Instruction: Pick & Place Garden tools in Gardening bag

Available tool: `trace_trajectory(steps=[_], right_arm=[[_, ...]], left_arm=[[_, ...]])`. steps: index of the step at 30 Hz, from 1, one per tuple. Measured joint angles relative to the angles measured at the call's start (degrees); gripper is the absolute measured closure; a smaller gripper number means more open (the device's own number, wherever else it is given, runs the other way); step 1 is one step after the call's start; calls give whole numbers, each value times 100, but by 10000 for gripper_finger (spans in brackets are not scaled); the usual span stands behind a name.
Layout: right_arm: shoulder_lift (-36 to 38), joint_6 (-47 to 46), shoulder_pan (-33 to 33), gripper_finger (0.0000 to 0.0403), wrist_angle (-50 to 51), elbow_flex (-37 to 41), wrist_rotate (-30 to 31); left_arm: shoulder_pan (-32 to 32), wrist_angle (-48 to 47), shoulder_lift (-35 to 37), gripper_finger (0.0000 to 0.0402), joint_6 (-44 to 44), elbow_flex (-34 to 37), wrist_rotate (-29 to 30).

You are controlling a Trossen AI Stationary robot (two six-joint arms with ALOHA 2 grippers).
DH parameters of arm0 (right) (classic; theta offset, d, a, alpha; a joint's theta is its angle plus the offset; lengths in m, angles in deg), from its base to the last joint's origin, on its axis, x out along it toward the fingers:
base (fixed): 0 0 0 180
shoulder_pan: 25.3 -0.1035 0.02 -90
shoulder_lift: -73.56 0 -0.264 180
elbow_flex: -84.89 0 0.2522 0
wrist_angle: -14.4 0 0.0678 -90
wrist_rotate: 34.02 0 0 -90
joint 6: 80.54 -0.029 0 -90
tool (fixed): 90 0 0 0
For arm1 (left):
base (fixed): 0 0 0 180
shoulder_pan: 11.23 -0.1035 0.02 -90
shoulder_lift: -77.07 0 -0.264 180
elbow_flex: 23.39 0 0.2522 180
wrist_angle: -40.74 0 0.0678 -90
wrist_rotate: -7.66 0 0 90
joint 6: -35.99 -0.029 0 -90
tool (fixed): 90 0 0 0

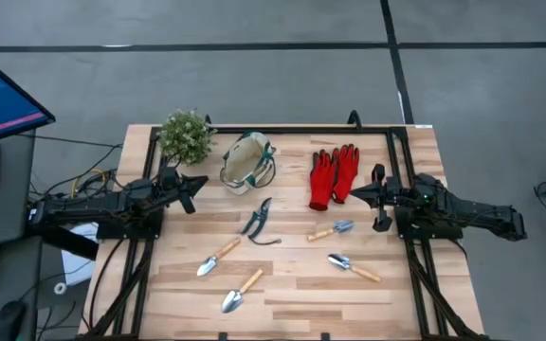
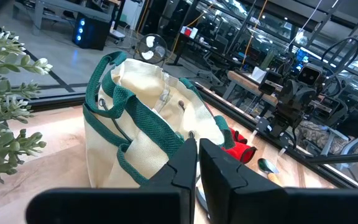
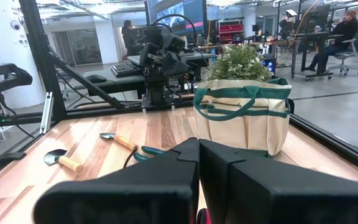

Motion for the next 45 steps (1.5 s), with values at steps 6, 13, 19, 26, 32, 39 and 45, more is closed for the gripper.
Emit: trace_trajectory(steps=[6, 13, 19, 26, 32, 39, 45], right_arm=[[-2, 1, 2, 403, 1, 1, 2], [0, 2, 2, 403, 1, 2, 0], [-1, 2, 2, 403, -22, 2, 2], [0, -360, -16, 403, -69, 2, -33], [-2, -2236, -46, 403, -155, 2, -31], [0, -3725, -39, 403, -995, 2, -16], [-19, -3636, 67, 390, -1283, -144, 1043]], left_arm=[[0, 0, 0, 382, 0, 0, 0], [1, 97, 0, 382, 2, 0, 0], [0, 471, 0, 382, 24, 0, 0], [2, 613, 0, 382, 61, 0, 0], [1, 1049, 1, 382, 319, 0, -1], [2, 1658, 0, 382, 764, 0, 92], [2, 2590, 0, 388, 945, 0, -43]])
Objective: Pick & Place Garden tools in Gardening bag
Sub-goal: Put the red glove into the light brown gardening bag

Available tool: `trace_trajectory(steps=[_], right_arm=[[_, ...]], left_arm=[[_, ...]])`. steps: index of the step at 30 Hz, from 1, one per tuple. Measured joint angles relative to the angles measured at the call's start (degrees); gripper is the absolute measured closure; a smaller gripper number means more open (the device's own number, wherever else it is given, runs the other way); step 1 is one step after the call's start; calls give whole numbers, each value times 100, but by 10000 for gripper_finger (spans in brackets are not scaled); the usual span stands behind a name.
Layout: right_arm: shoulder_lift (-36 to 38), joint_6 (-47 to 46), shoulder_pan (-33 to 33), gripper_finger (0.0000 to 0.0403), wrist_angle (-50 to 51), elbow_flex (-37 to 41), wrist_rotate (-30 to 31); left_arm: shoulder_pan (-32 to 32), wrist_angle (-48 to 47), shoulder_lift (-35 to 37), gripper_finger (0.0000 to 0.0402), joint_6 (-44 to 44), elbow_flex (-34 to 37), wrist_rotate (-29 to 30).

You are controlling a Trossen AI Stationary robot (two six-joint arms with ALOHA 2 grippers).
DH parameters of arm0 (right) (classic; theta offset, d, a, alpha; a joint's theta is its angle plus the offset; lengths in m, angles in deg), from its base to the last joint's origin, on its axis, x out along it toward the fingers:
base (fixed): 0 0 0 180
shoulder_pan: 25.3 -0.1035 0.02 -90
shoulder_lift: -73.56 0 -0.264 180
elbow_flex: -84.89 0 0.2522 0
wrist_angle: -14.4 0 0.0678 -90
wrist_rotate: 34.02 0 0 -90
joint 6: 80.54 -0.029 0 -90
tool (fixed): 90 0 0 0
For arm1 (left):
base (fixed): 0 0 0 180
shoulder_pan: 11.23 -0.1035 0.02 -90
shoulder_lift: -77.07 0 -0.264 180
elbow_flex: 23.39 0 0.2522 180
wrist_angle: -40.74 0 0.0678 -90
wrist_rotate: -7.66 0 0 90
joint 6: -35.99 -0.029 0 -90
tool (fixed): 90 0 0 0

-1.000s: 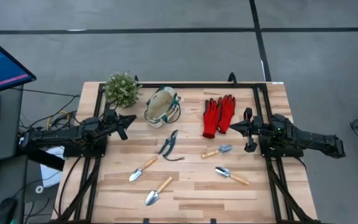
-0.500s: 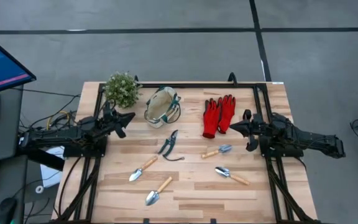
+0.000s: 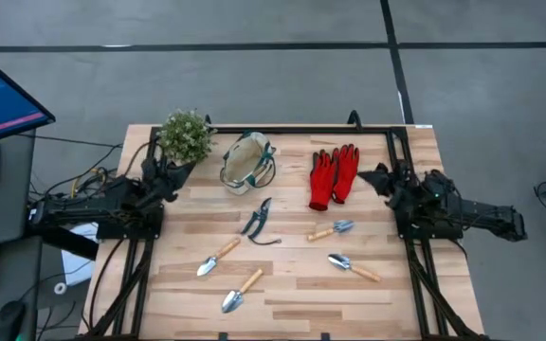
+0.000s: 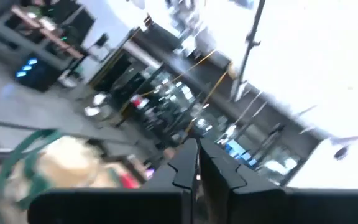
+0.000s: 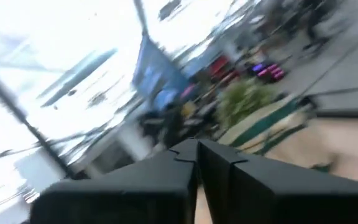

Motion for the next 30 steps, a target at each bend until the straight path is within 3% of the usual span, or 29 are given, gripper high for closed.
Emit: trace_trajectory(steps=[3, 7, 13, 18, 22, 26, 30], right_arm=[[-166, 435, 65, 367, 375, -438, 710], [-885, 618, 169, 345, 1763, -1499, 1721], [-3275, 702, 437, 341, 3925, -3491, 2264], [-4880, 730, 775, 341, 5587, -4869, 2282], [-5820, 249, 921, 336, 7101, -5445, 2199], [-6238, -357, 1119, 303, 7515, -5488, 2147], [-6680, -809, 1427, 242, 7519, -5425, 1614]], left_arm=[[0, 110, -1, 397, -69, -139, -43], [0, 127, -84, 397, -404, -273, -45], [0, 107, -229, 396, -479, -275, -45], [0, 122, -297, 393, -478, -275, -190], [0, 151, -297, 396, -477, -275, -323], [0, 151, -297, 393, -477, -275, -342], [0, 151, -297, 385, -477, -275, -343]])
